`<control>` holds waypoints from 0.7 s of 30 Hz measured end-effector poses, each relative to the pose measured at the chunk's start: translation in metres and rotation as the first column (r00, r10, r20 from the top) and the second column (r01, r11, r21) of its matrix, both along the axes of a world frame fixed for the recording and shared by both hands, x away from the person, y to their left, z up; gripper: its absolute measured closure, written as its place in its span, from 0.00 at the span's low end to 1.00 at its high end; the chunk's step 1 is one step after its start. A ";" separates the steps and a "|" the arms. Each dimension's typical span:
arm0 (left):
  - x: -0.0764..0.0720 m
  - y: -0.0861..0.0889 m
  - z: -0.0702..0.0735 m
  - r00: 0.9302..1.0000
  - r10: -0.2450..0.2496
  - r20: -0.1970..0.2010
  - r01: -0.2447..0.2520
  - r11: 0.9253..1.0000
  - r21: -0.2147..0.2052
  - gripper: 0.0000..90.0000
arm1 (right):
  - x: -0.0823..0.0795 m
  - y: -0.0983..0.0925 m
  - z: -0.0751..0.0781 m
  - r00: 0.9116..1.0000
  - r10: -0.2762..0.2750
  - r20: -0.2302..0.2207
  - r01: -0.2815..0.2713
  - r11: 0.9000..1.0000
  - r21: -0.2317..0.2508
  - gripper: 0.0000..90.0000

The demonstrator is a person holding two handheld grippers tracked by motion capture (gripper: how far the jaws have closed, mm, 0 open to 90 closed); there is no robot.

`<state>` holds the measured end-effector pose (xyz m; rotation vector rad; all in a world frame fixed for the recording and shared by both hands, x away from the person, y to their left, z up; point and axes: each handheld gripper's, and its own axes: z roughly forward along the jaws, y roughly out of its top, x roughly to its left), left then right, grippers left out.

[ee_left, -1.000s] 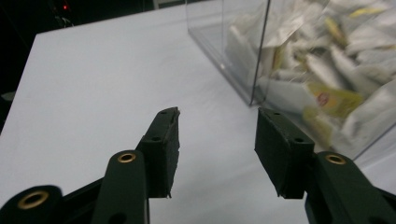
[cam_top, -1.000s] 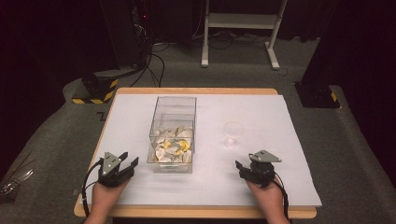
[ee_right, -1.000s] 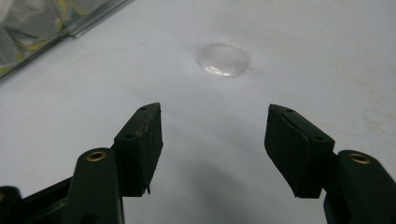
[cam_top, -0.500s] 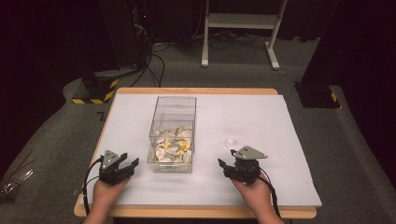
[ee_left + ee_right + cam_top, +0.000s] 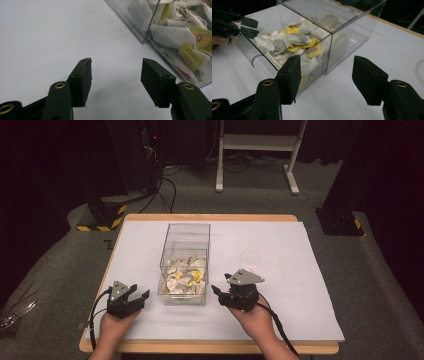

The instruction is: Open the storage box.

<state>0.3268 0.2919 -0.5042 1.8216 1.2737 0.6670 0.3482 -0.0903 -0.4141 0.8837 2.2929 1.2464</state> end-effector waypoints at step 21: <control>-0.001 0.000 0.000 1.000 -0.012 0.000 0.012 1.000 -0.009 0.46 | 0.015 0.065 0.009 0.994 0.108 0.002 -0.108 0.993 -0.040 0.50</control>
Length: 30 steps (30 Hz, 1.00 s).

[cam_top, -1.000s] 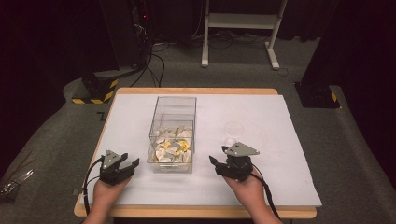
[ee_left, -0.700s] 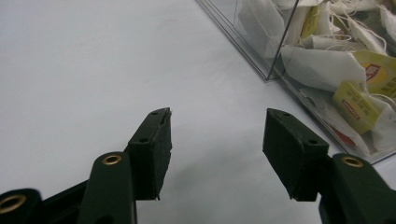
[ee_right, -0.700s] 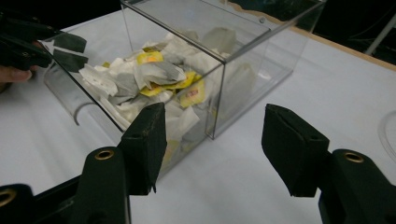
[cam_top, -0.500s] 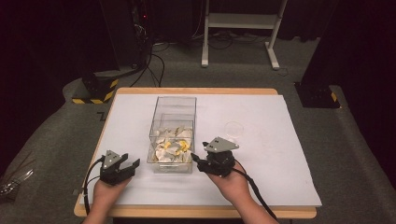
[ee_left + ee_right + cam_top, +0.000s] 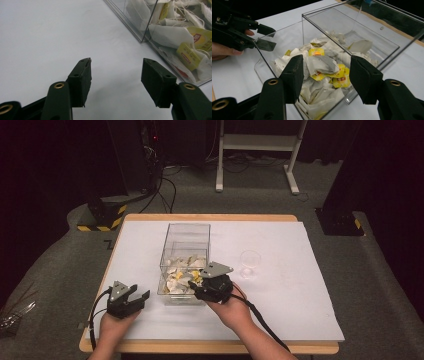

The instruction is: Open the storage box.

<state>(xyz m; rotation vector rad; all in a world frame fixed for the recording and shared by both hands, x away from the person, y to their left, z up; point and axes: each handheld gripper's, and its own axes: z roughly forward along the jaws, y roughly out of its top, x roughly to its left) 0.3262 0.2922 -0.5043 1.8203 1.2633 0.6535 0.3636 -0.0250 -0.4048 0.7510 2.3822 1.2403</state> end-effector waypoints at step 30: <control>0.000 0.000 0.000 1.000 -0.006 0.003 0.006 1.000 -0.007 0.46 | 0.012 0.027 -0.008 0.999 0.025 -0.026 -0.027 0.998 -0.058 0.54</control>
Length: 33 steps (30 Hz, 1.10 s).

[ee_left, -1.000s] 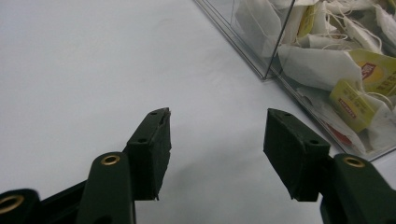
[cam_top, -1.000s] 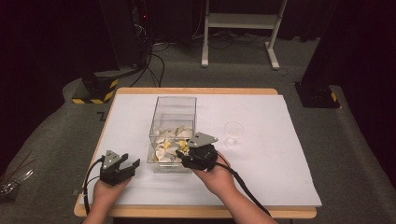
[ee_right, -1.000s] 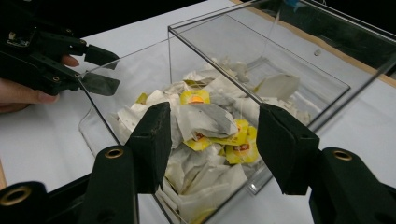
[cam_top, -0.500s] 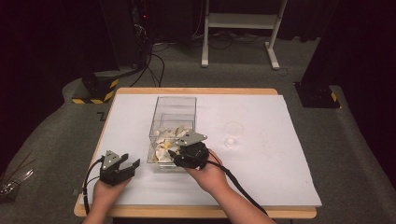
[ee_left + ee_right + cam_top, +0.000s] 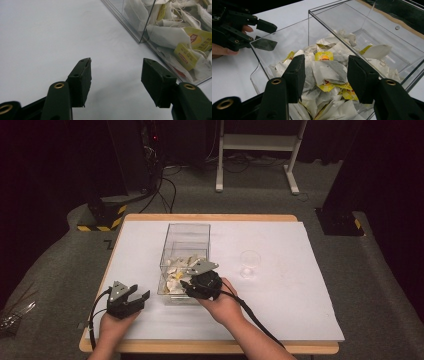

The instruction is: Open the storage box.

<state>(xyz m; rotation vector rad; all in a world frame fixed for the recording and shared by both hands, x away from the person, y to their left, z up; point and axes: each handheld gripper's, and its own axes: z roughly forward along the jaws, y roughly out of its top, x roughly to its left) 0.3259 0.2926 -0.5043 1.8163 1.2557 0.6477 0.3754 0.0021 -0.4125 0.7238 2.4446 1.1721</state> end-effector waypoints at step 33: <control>-0.003 0.002 0.000 1.000 -0.004 0.008 0.004 1.000 -0.018 0.45 | 0.027 0.026 -0.014 0.995 -0.001 -0.102 -0.019 0.981 -0.195 0.67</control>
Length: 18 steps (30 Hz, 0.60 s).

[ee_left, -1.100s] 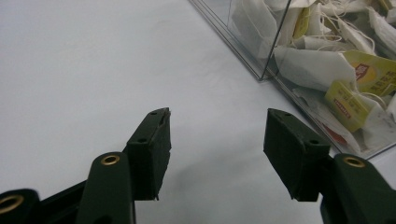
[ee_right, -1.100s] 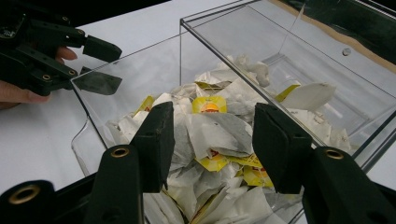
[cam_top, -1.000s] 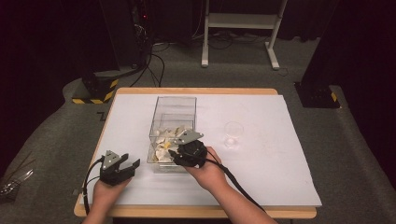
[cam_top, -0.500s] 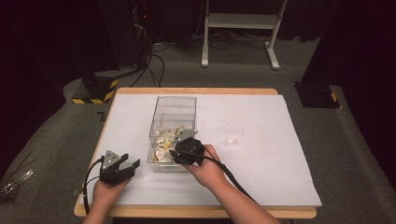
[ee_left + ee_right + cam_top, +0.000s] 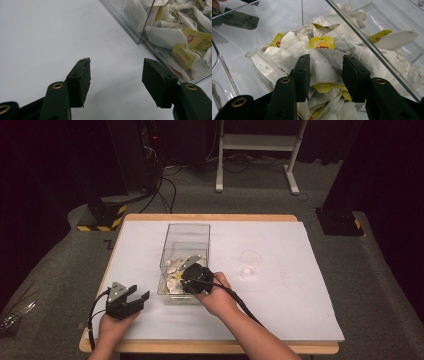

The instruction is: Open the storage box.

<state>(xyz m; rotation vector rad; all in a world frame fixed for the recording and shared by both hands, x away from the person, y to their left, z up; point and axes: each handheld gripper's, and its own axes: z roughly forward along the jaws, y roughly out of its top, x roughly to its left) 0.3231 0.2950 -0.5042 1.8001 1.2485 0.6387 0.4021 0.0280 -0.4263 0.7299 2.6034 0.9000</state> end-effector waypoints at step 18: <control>0.000 0.000 0.000 1.000 0.000 -0.002 0.000 1.000 0.005 0.45 | -0.002 -0.004 0.002 0.999 -0.007 0.044 0.007 1.000 -0.014 1.00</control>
